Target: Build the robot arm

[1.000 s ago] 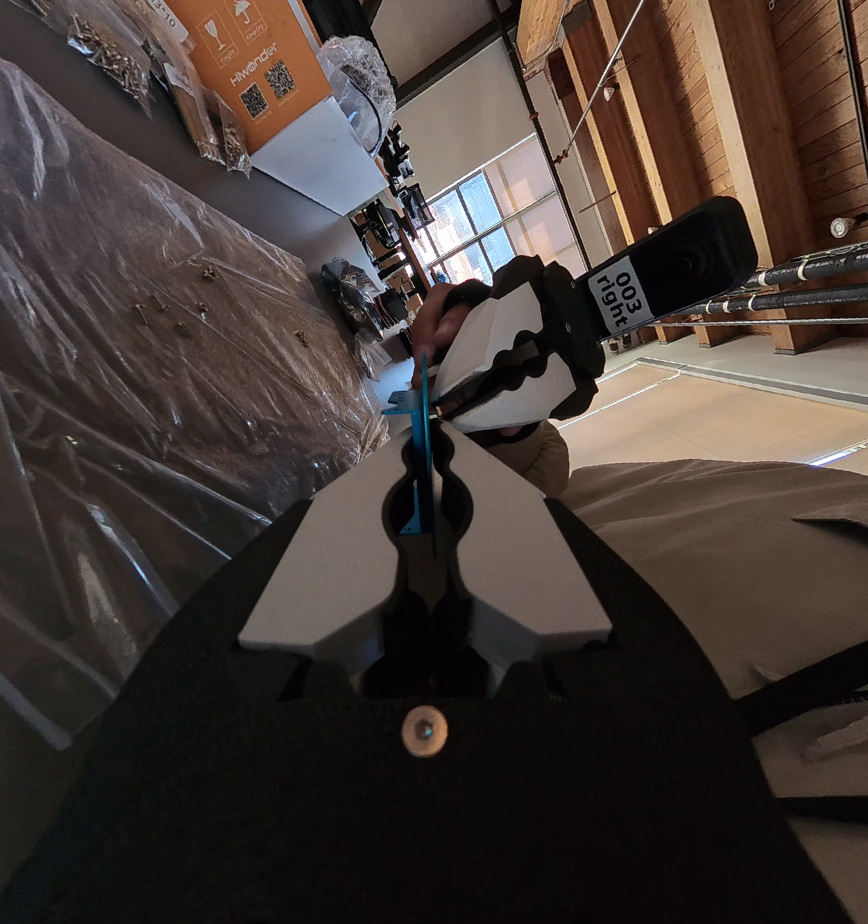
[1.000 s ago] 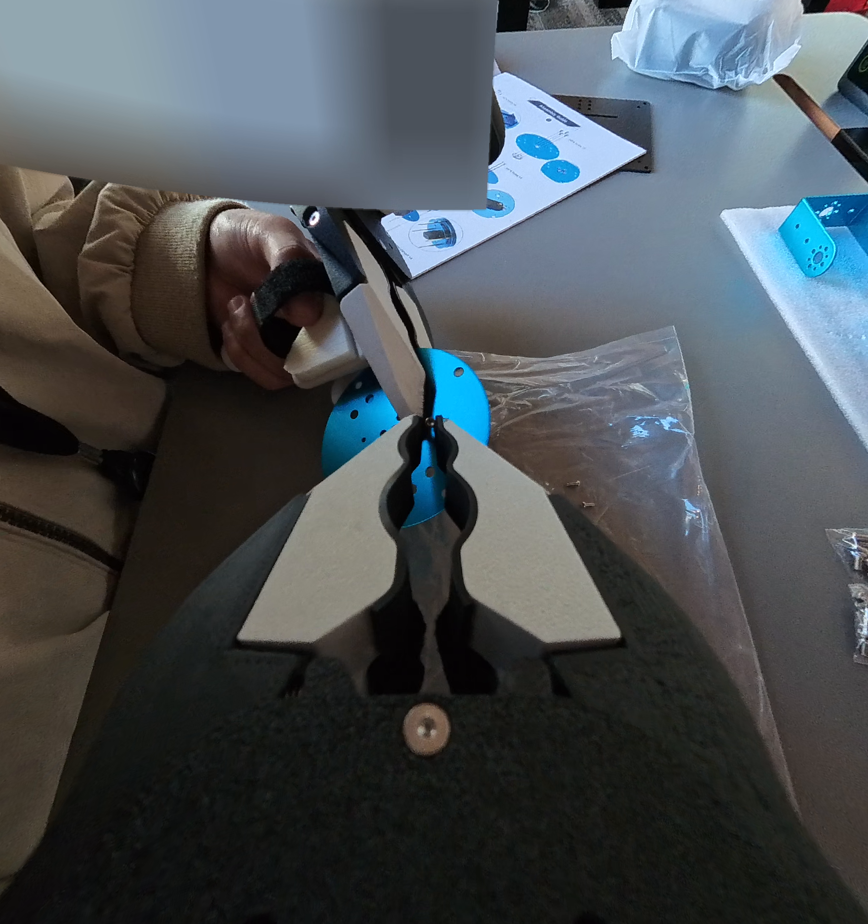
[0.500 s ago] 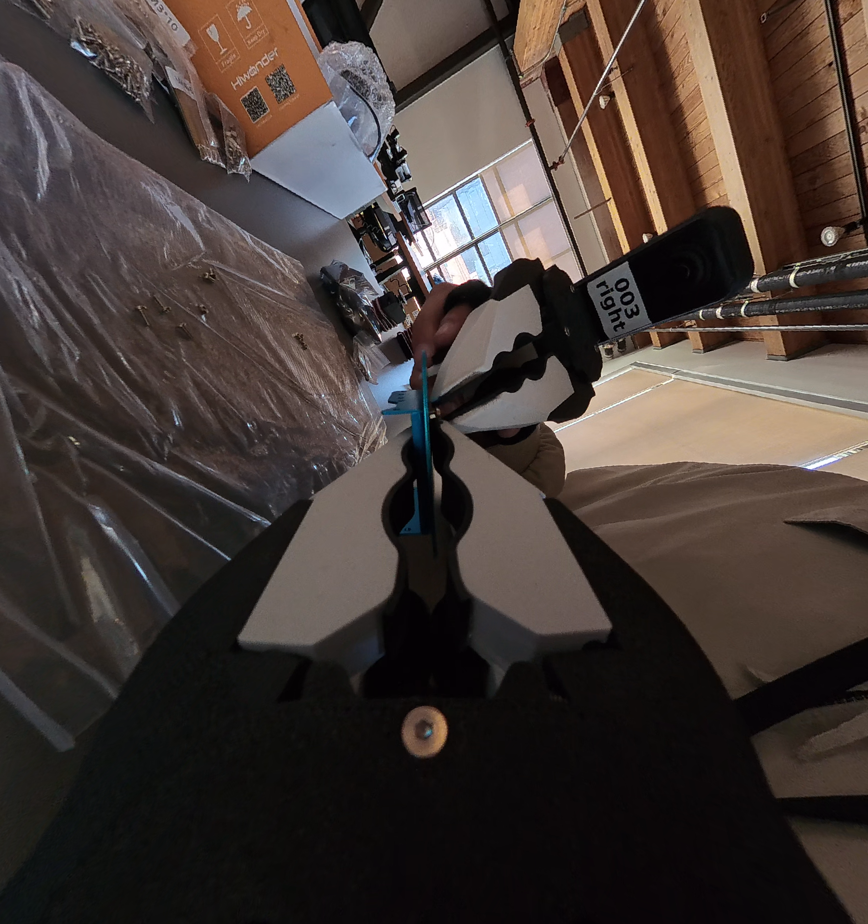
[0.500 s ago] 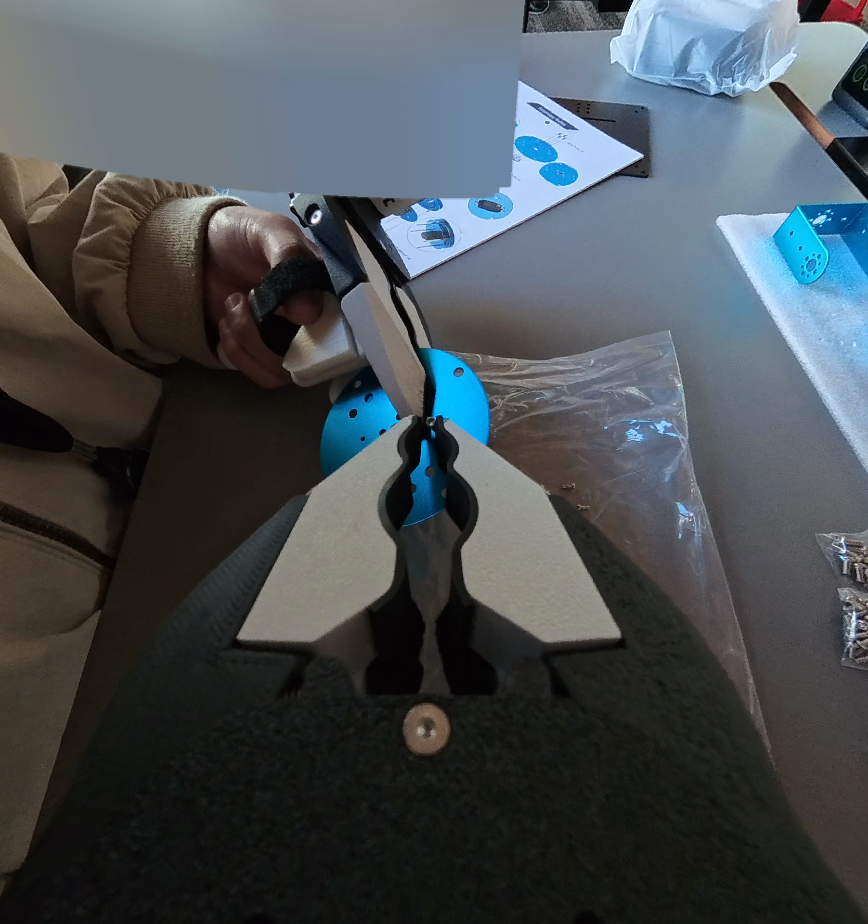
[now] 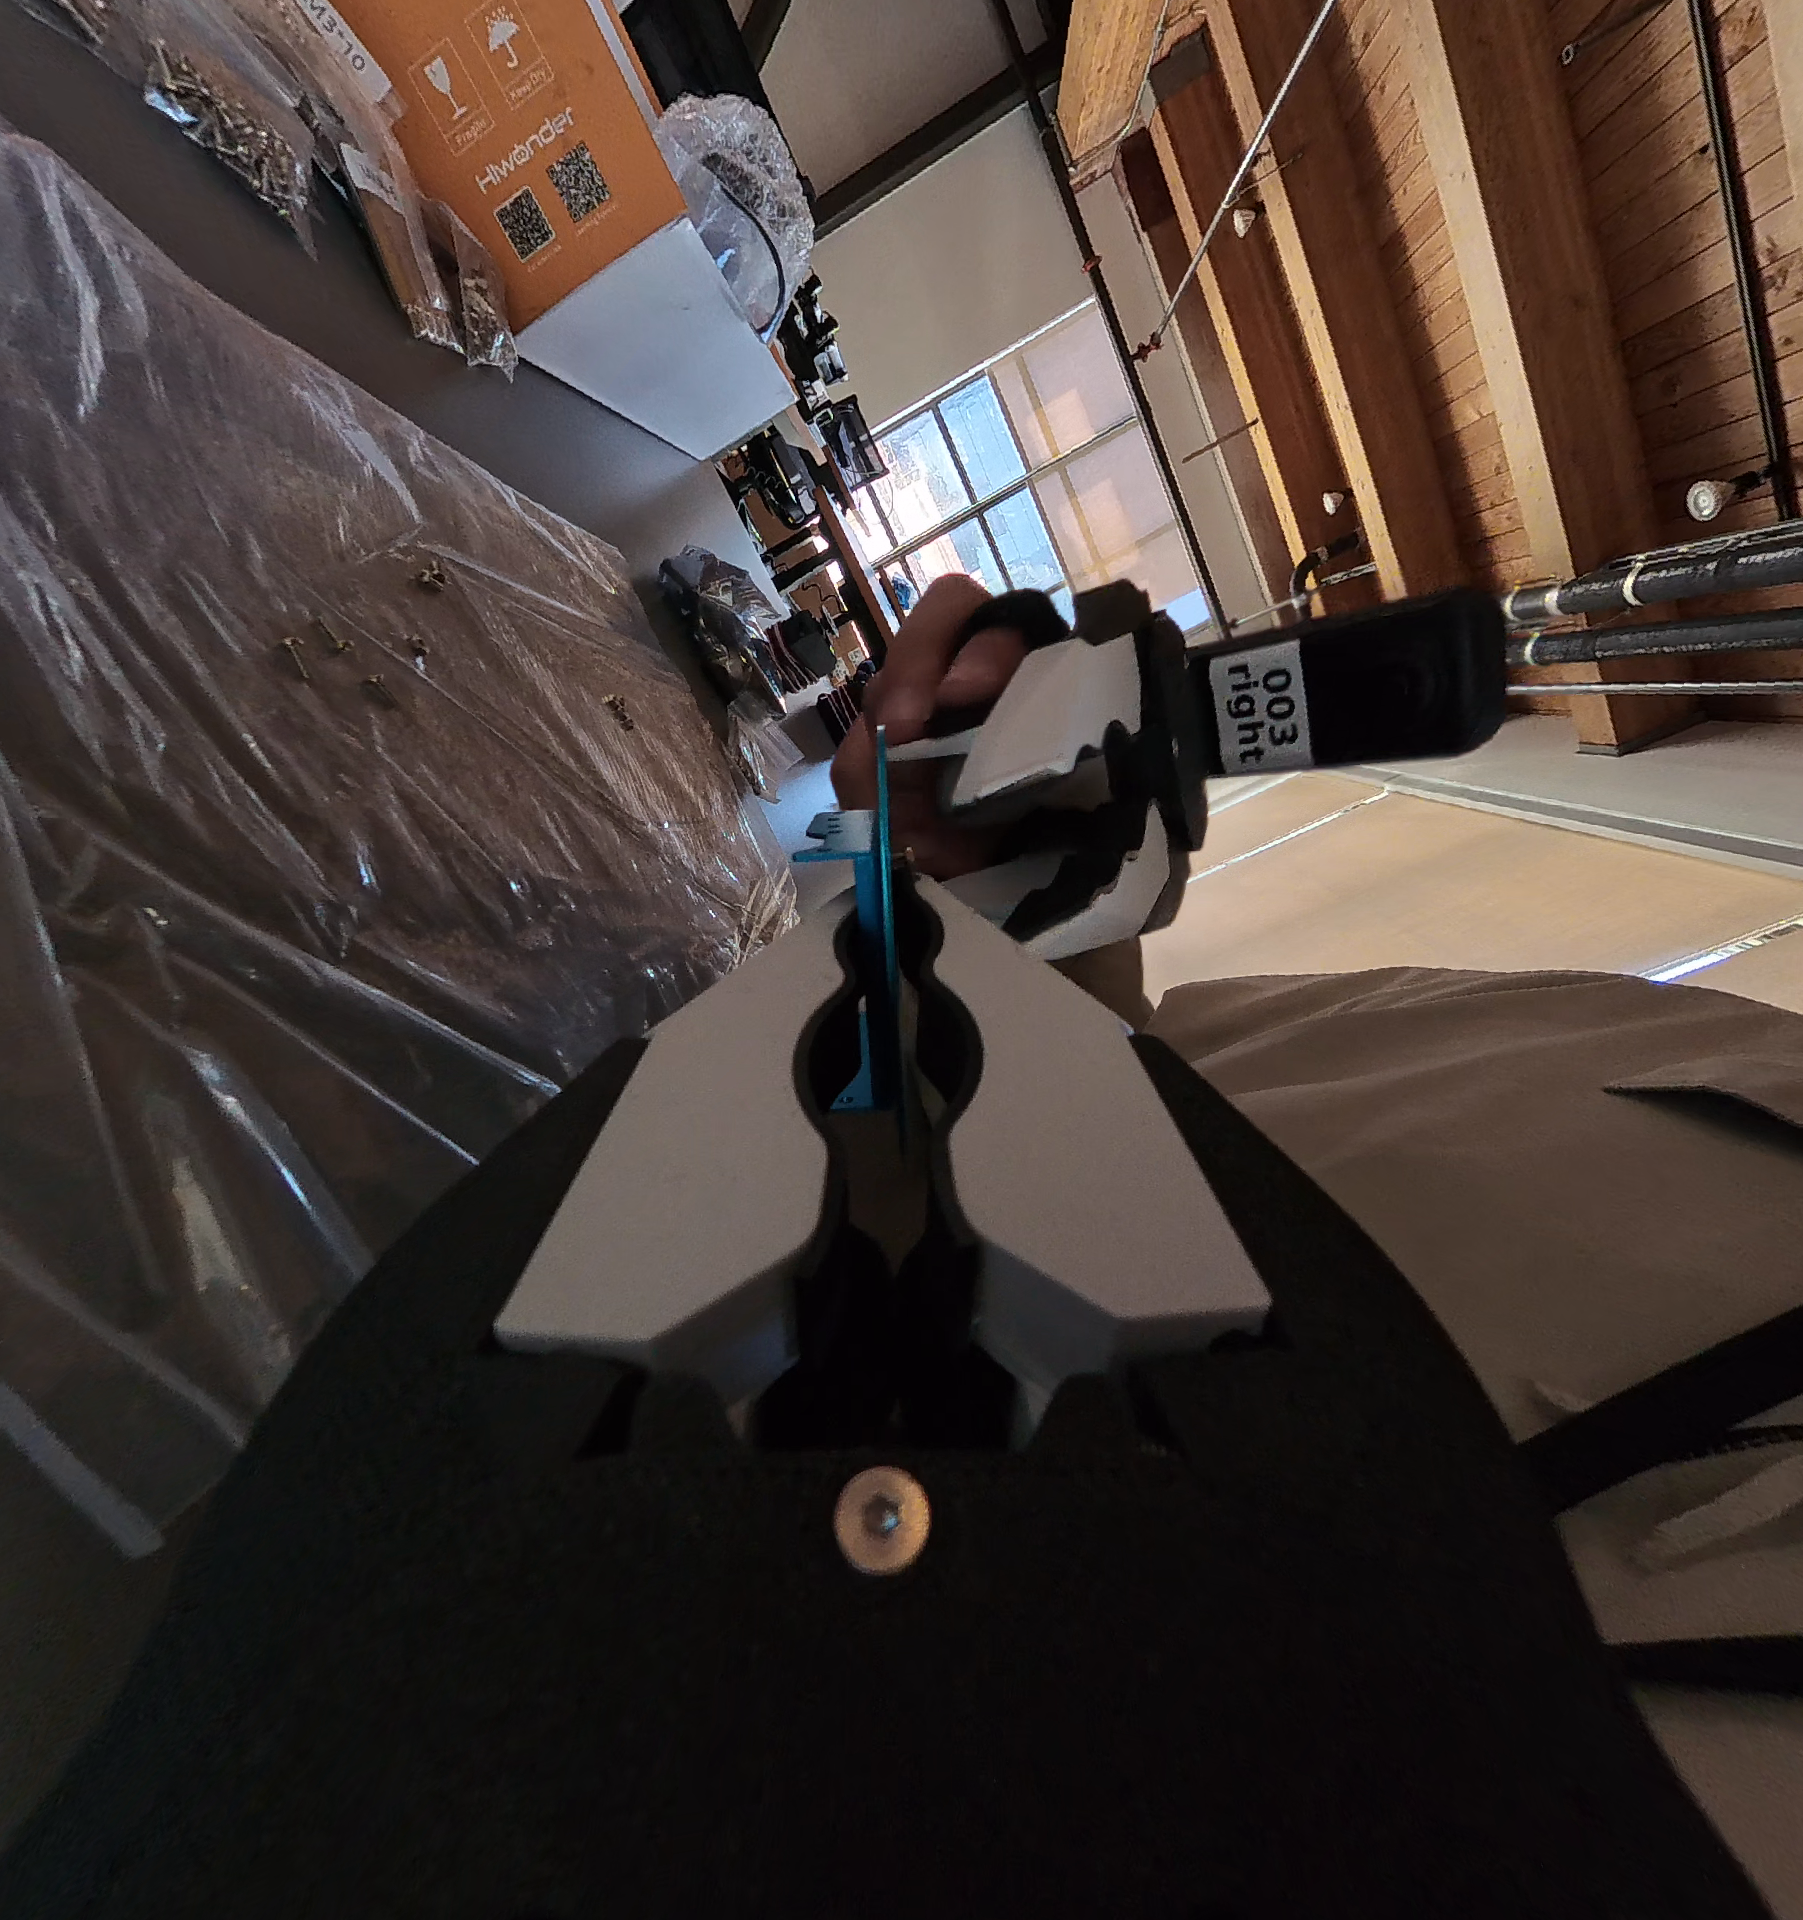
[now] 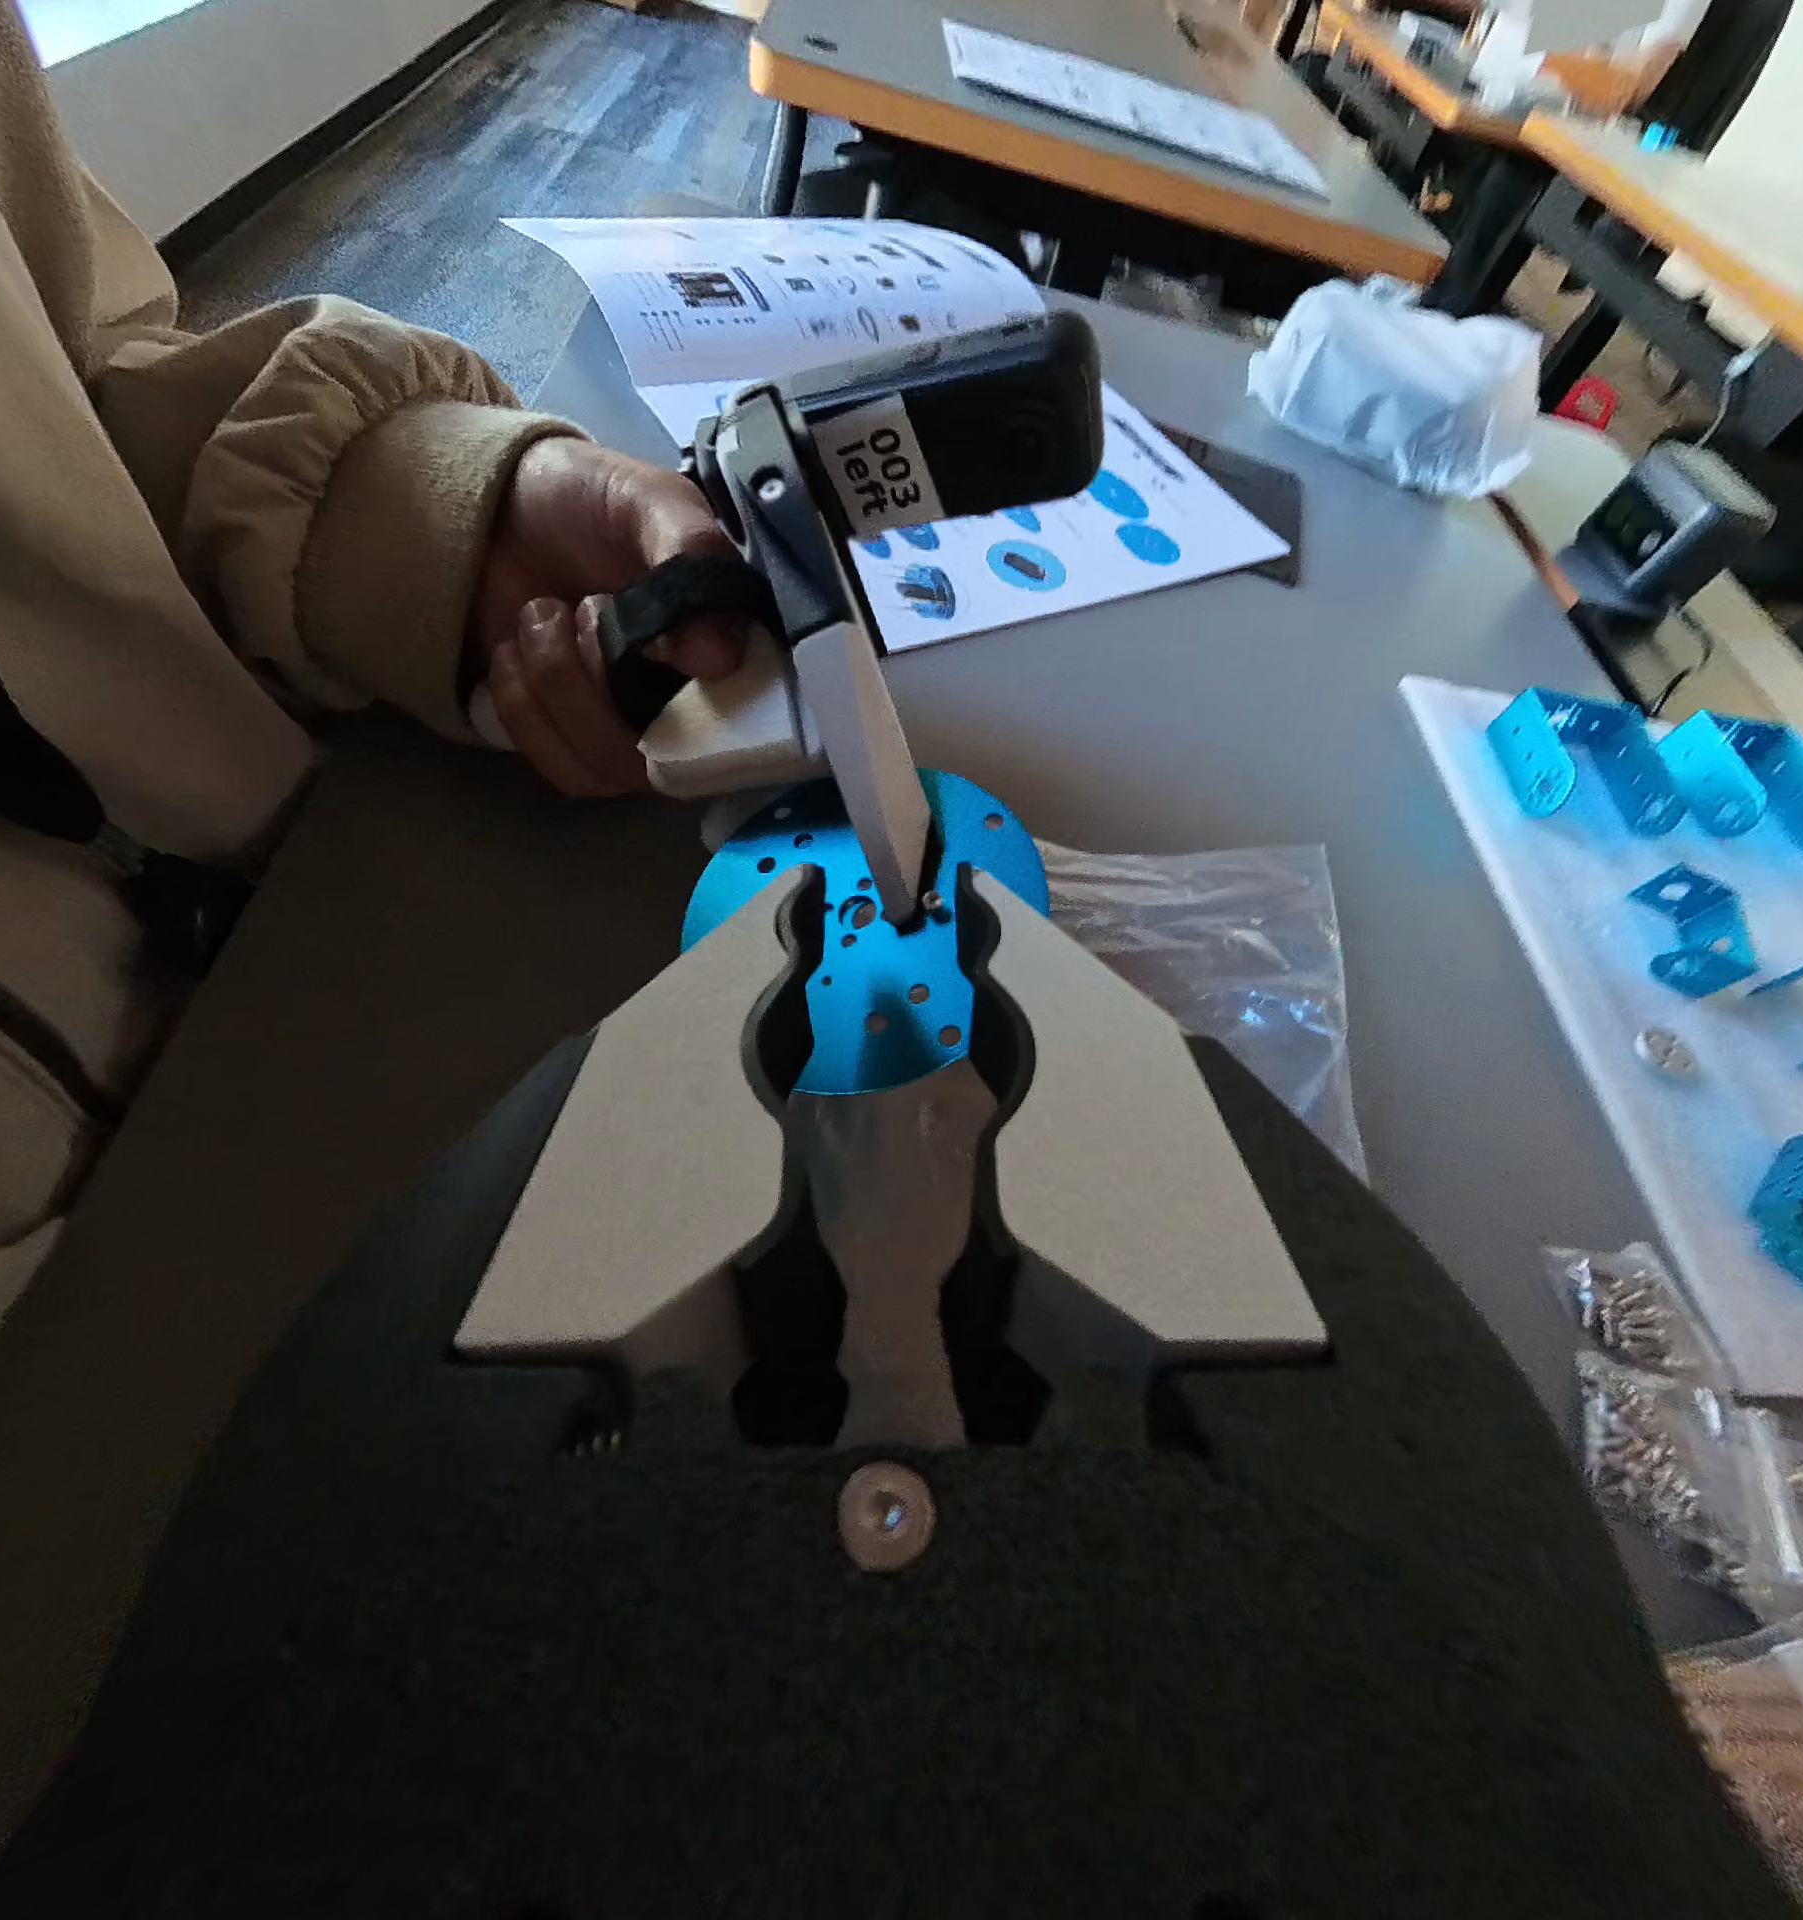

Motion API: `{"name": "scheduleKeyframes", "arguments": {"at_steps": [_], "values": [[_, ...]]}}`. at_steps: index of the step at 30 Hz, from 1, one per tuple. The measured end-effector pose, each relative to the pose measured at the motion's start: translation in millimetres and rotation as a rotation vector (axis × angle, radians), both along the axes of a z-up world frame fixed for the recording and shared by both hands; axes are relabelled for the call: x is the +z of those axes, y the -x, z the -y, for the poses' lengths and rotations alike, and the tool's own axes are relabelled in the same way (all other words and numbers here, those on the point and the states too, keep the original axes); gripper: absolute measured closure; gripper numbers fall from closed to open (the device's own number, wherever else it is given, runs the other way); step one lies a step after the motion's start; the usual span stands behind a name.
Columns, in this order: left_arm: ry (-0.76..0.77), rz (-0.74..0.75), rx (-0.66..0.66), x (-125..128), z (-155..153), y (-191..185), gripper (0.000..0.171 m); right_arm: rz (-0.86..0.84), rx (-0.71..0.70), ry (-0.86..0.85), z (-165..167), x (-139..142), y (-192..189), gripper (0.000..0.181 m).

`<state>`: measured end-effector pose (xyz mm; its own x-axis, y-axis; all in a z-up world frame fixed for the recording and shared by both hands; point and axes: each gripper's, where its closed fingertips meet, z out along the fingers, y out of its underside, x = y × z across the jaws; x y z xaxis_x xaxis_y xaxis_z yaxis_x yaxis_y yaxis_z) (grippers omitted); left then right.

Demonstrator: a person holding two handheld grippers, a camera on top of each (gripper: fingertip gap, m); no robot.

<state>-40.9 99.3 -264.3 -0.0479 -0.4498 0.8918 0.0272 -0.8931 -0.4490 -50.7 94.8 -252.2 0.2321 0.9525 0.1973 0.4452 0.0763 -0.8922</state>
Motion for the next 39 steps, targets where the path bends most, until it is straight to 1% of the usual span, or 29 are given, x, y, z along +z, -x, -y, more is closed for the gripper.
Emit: {"name": "scheduleKeyframes", "arguments": {"at_steps": [3, 5, 9, 15, 33, 39], "values": [[-0.001, 0.0, 0.0, 0.1, 0.0, 0.1, 0.171, -0.034, -0.006, -0.104, -3.6, 0.5, -0.4, 0.157], [-0.004, -0.001, -0.001, 0.0, 0.4, -0.1, 0.171, -0.034, 0.003, -0.127, -4.1, -4.2, 0.0, 0.156], [-0.004, -0.003, -0.001, -0.3, 0.3, -0.2, 0.171, -0.021, 0.021, -0.104, -0.3, -12.5, 3.2, 0.15], [-0.008, -0.004, -0.003, -0.2, 0.6, -0.4, 0.171, -0.035, 0.022, -0.102, 0.8, -12.0, 5.8, 0.147], [0.006, 0.001, 0.0, -0.3, -0.7, 0.1, 0.171, 0.013, 0.007, -0.15, 2.4, -15.1, 5.3, 0.147], [0.006, 0.003, 0.002, 0.0, -1.1, 0.5, 0.171, 0.004, -0.011, -0.158, 1.5, -10.7, 0.5, 0.149]]}}
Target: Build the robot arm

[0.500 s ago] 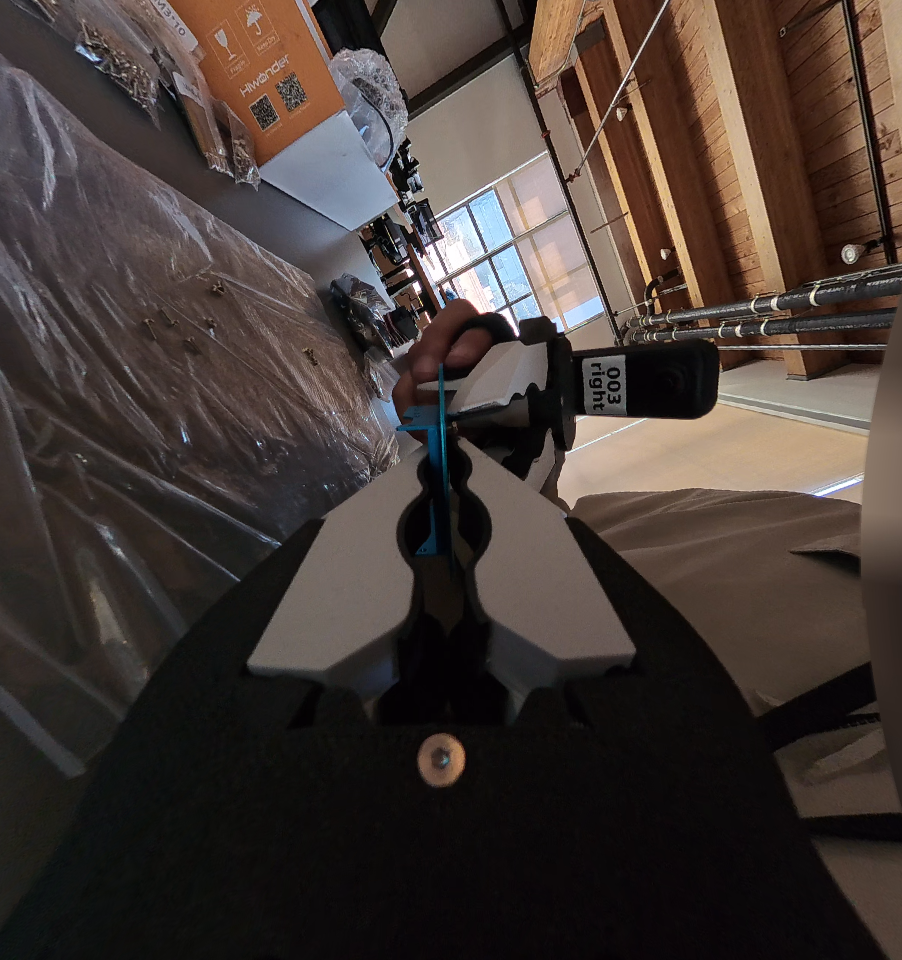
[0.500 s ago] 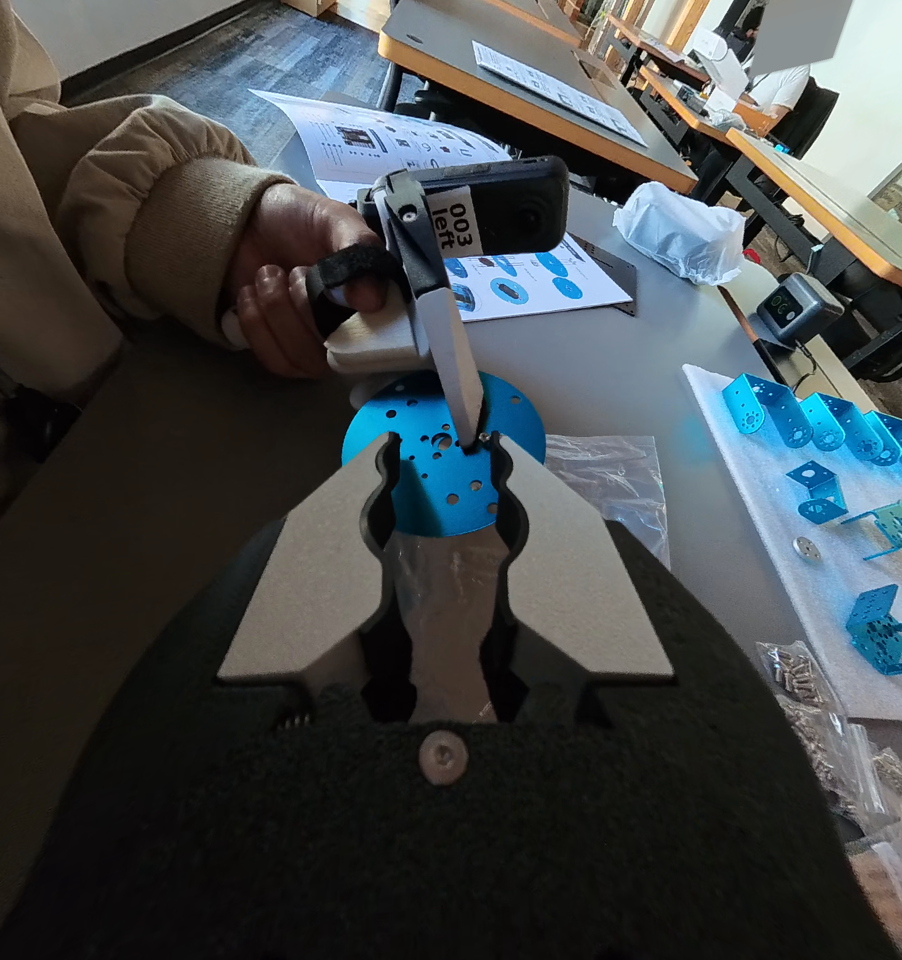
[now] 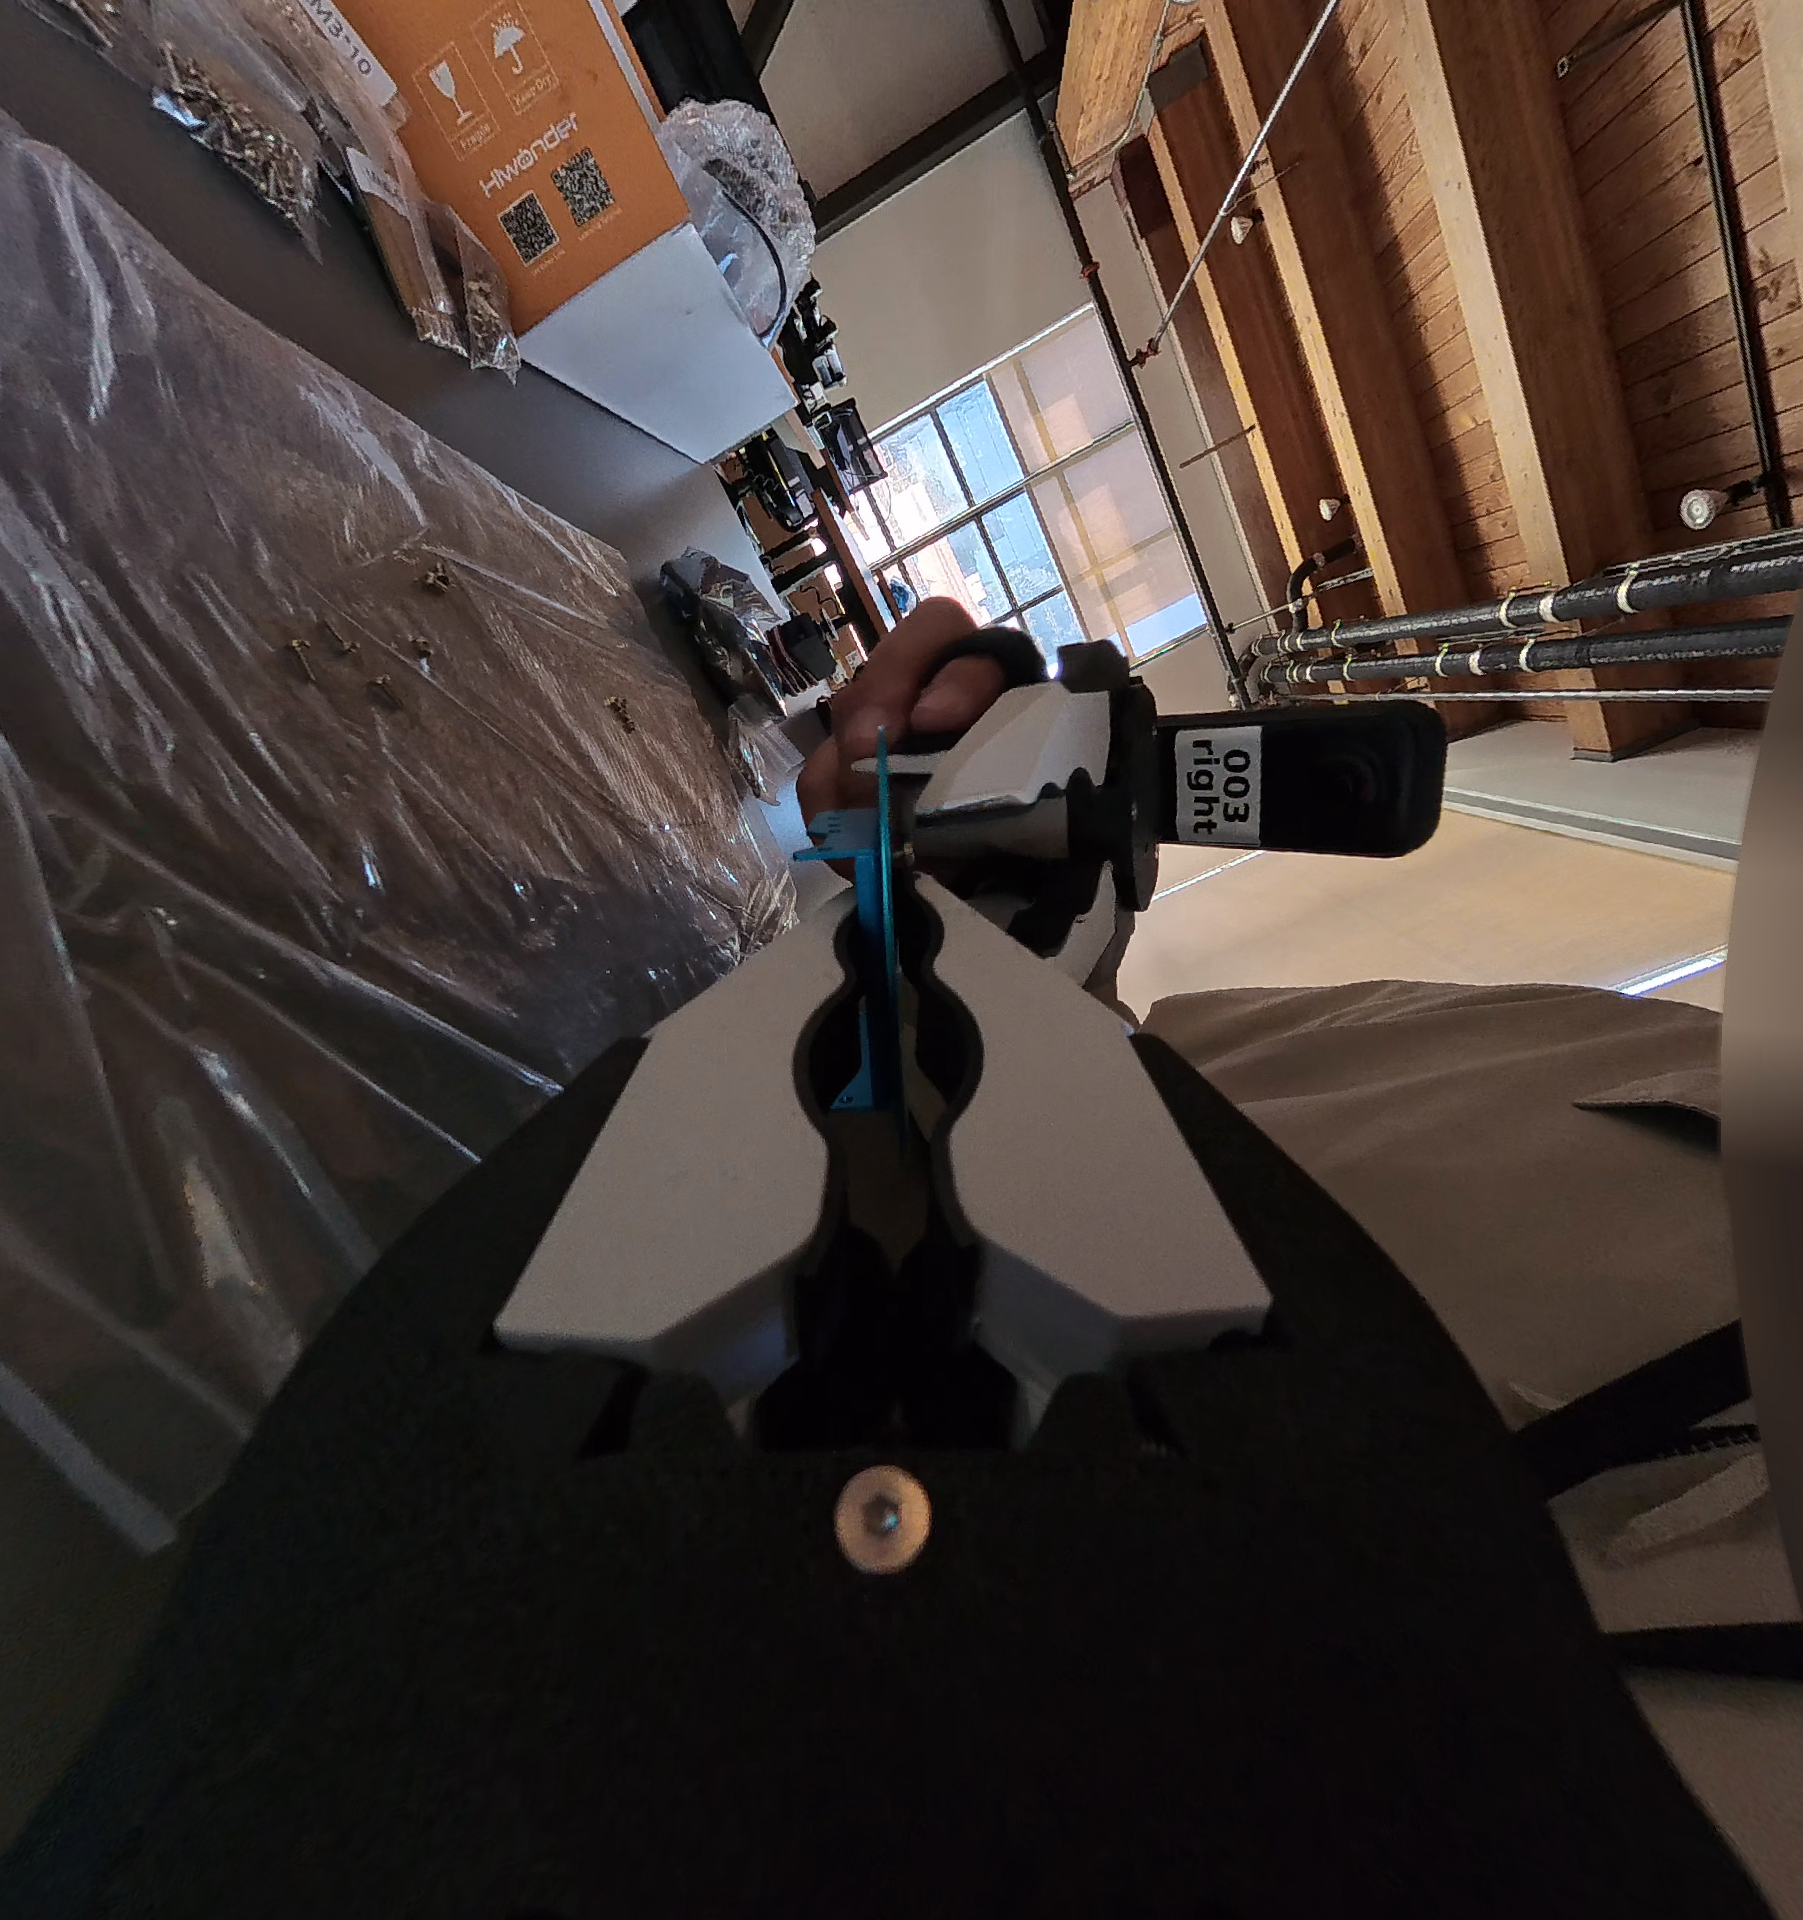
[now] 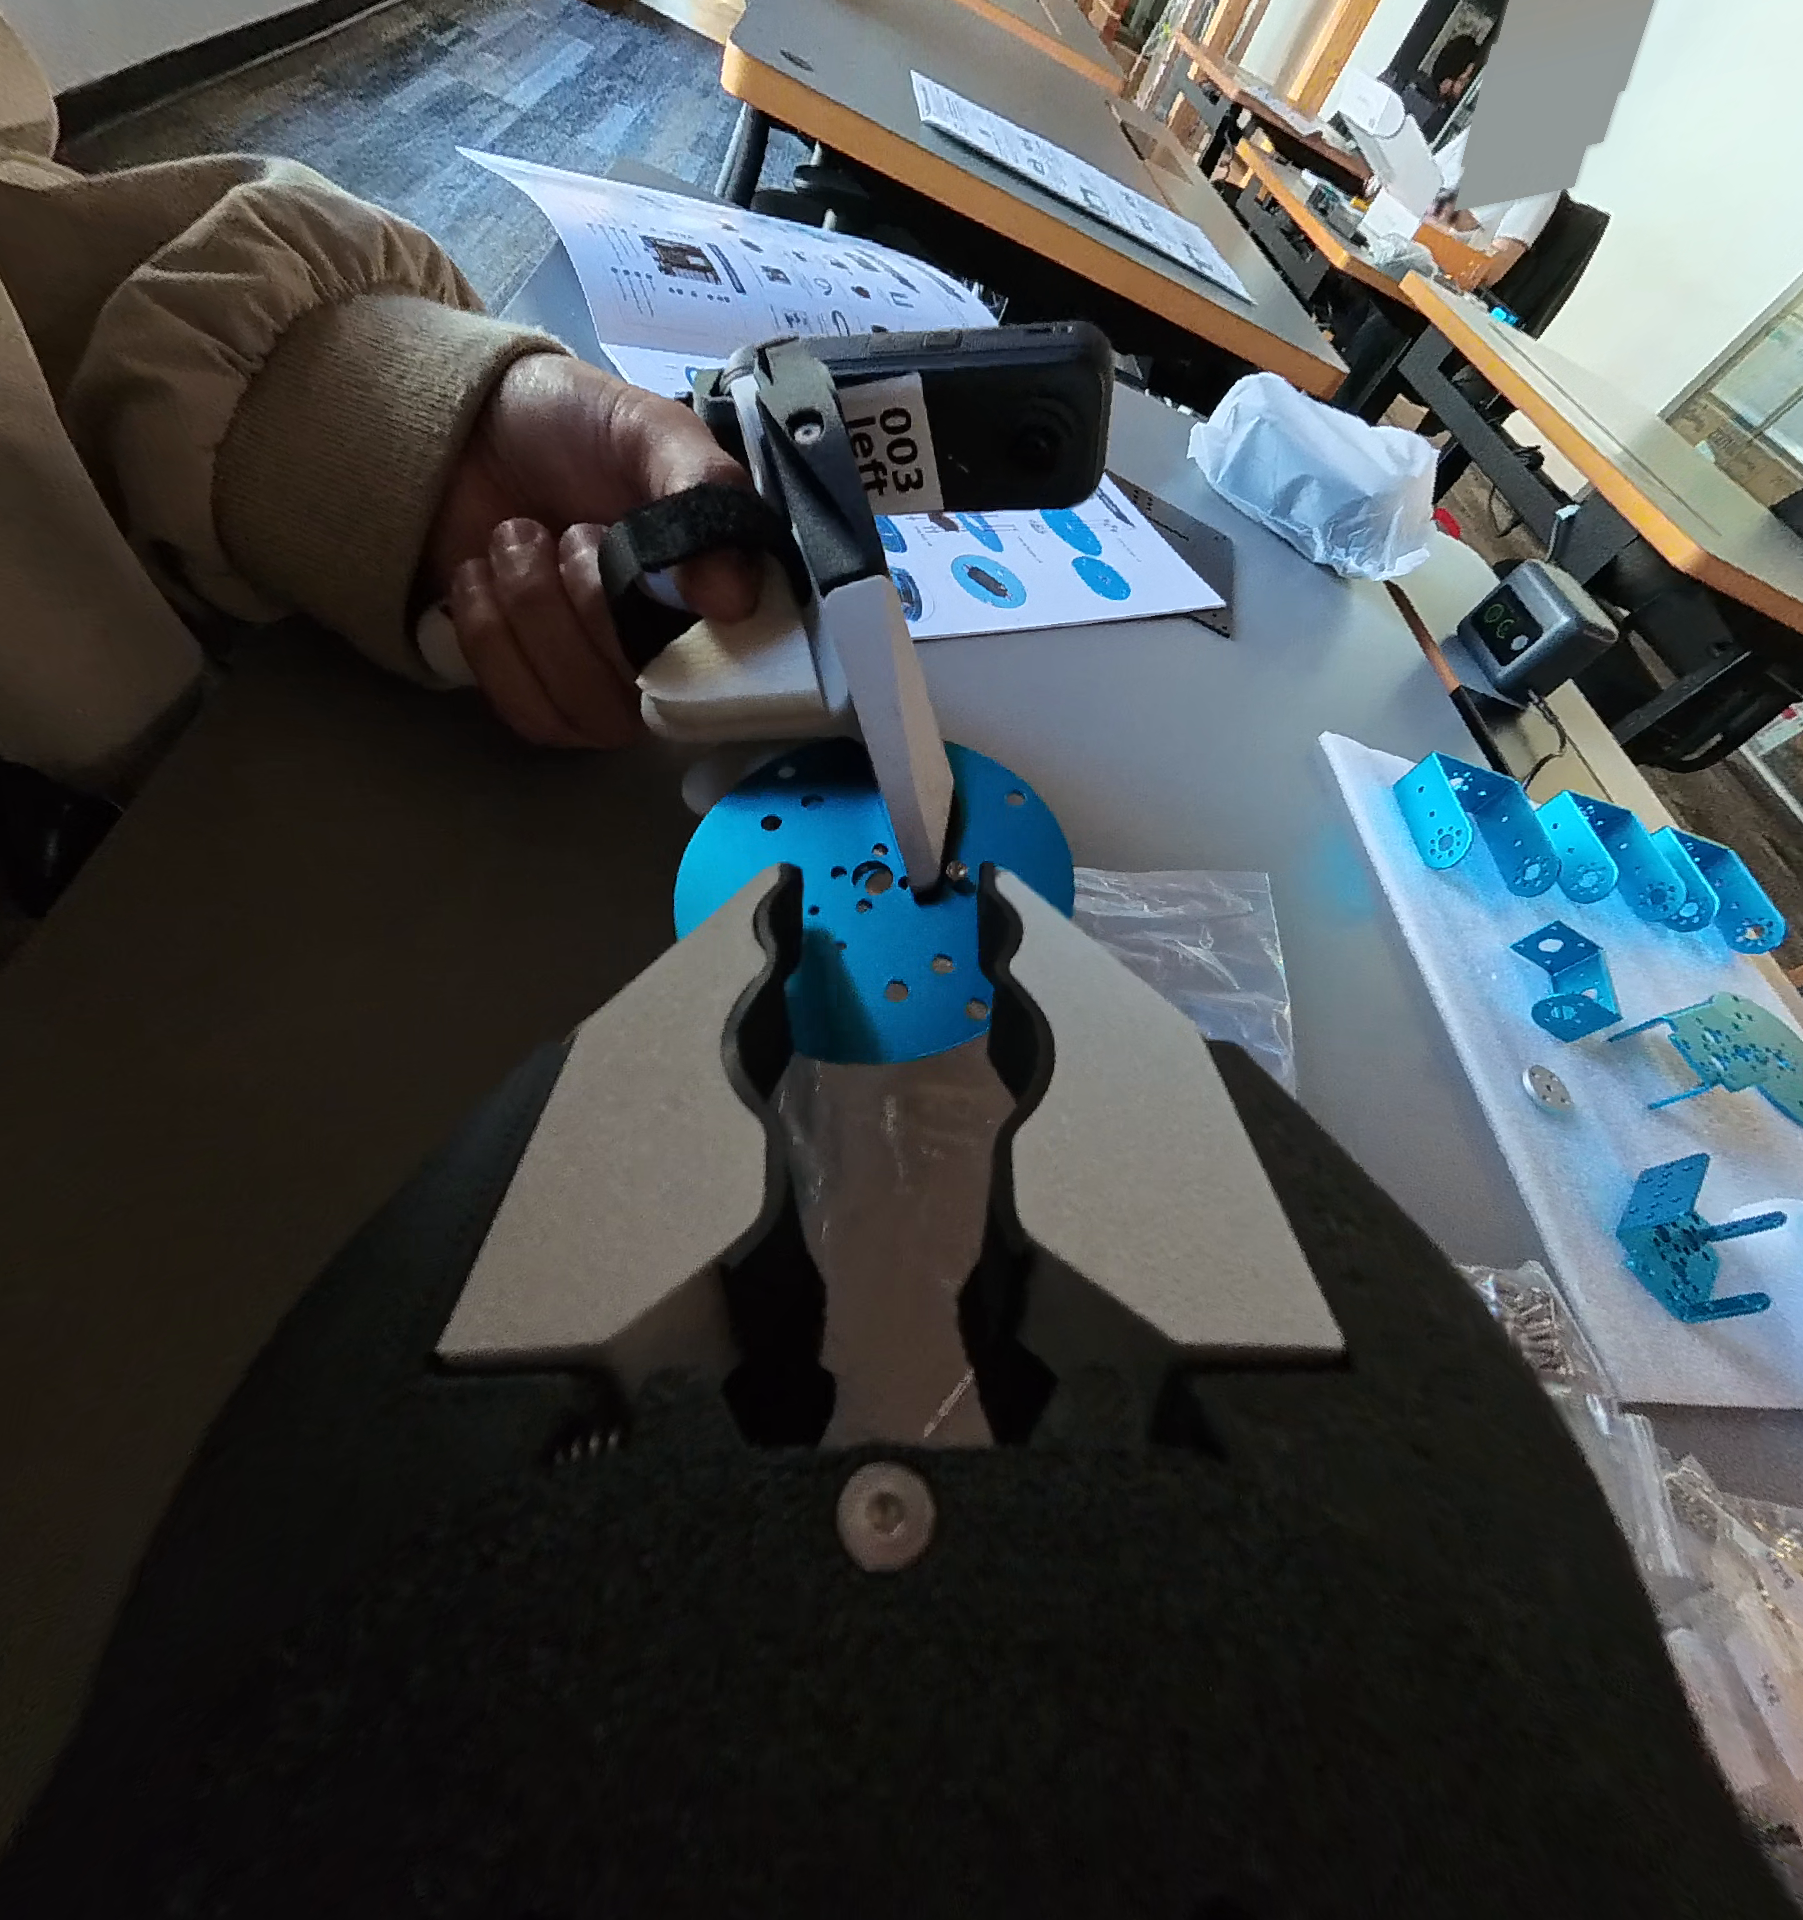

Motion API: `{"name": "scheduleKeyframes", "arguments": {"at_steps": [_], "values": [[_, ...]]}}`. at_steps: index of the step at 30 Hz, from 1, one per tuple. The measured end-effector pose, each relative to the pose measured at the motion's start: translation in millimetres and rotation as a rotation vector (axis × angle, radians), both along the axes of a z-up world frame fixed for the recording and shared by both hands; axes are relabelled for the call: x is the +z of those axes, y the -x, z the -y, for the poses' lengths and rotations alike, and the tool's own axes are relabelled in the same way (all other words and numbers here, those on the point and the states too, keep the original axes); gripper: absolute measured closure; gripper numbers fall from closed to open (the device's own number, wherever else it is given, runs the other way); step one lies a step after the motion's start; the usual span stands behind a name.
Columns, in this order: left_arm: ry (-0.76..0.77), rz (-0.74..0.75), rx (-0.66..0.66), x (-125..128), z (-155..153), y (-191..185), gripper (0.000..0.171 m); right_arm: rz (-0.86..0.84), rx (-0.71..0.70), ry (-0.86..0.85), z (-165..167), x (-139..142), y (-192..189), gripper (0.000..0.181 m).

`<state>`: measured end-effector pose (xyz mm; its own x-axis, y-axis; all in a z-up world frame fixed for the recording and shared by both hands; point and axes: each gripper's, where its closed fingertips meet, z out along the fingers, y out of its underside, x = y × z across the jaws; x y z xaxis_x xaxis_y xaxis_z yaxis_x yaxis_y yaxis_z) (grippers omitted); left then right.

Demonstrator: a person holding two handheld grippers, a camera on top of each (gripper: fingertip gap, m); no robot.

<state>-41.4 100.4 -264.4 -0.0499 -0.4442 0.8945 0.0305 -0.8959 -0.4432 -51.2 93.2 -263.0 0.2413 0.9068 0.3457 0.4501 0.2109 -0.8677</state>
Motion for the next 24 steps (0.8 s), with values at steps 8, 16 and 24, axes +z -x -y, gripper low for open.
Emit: {"name": "scheduleKeyframes", "arguments": {"at_steps": [8, 16, 24], "values": [[-0.001, -0.001, 0.001, -0.1, -0.3, 0.1, 0.171, 0.008, 0.002, 0.015, 1.8, -4.7, 2.8, 0.146], [-0.003, -0.005, -0.004, -0.4, 0.5, -0.9, 0.17, -0.025, 0.011, 0.004, 1.1, 4.2, 4.2, 0.14], [0.004, 0.001, 0.007, -0.1, -1.9, 0.8, 0.171, 0.009, -0.004, 0.047, 6.4, -5.6, -2.5, 0.144]]}}
